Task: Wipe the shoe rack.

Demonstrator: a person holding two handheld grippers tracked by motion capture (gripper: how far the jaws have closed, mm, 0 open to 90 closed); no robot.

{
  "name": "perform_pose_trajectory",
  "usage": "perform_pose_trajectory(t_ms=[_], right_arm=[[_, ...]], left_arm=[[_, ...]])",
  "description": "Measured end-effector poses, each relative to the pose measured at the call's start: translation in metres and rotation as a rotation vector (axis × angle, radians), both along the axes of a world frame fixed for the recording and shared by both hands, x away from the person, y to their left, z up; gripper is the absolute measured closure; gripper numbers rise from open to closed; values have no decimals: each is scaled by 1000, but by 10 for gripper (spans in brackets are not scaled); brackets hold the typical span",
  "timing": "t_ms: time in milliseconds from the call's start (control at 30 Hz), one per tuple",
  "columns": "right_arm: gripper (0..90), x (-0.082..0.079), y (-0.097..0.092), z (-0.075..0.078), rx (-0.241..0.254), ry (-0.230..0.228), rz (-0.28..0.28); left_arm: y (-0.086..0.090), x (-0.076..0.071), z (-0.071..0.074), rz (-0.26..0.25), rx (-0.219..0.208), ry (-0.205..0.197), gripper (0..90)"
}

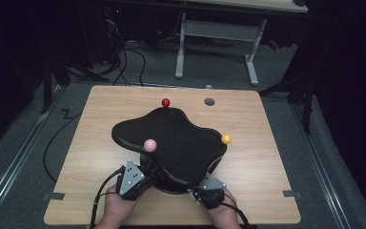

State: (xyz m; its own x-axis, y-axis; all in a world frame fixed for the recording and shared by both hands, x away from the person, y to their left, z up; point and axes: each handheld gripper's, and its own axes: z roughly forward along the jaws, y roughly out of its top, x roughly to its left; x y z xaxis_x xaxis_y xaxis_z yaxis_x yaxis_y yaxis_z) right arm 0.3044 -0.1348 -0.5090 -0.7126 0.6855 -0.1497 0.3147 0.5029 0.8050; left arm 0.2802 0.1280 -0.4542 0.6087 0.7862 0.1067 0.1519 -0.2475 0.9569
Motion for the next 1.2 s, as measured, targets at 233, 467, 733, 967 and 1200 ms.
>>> perform_pose_trajectory(t_ms=[233, 467, 733, 967, 1200], right_arm=[[790, 21, -35, 1, 14, 7, -120], [780, 48, -68, -2, -23, -20, -273], [777, 57, -72, -3, -38, -10, -279], [777, 44, -67, -2, -40, 10, -232], [779, 28, -62, -1, -32, 22, -192]], left_arm=[[0, 0, 0, 0, -4, 5, 743], [0, 0, 0, -6, -17, 10, 743], [-8, -2, -1, -36, -26, 11, 743], [-13, 1, -2, -55, -32, 12, 744], [-19, 6, -2, -70, -34, 12, 744]])
